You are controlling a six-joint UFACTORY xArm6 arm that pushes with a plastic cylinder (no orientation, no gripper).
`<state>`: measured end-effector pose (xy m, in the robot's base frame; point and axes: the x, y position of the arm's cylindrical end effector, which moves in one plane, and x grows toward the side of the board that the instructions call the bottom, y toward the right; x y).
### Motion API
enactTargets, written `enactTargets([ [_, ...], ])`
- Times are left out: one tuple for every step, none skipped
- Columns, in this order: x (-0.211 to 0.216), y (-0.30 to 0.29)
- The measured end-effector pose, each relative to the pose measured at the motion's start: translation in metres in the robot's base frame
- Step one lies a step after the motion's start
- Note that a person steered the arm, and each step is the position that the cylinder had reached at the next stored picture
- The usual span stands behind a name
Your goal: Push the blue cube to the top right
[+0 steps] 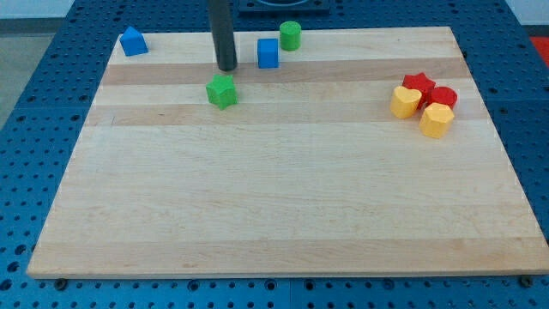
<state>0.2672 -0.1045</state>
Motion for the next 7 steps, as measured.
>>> enactTargets([
  [-0.012, 0.018],
  [-0.008, 0.074],
  [-0.006, 0.151],
  [-0.014, 0.214],
  [-0.025, 0.236],
  [-0.029, 0.233],
  [-0.029, 0.267],
])
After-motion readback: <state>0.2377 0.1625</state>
